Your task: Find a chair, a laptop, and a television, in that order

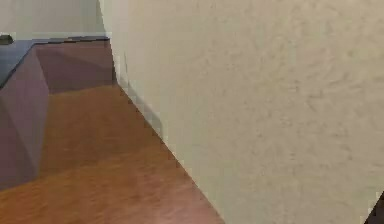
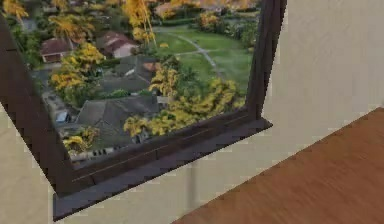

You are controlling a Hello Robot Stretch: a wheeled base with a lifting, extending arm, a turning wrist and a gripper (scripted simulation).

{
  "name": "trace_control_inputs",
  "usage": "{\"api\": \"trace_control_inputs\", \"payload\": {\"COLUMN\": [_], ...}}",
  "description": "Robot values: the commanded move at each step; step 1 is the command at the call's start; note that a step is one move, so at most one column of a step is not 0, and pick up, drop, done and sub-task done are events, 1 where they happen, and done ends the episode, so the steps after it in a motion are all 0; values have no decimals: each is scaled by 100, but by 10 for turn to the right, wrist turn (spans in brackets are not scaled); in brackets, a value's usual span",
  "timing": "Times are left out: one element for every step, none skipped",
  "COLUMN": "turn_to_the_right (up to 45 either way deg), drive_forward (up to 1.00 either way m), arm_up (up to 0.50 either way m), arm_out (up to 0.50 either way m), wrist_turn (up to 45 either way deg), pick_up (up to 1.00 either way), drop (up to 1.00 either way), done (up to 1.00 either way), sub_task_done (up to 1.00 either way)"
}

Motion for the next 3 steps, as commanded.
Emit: {"api": "trace_control_inputs", "payload": {"turn_to_the_right": [-450, -420, 0], "drive_forward": [0, 0, 100], "arm_up": [0, 0, 0], "arm_out": [0, 0, 0], "wrist_turn": [0, 0, 0], "pick_up": [0, 0, 0], "drop": [0, 0, 0], "done": [0, 0, 0], "sub_task_done": [0, 0, 0]}}
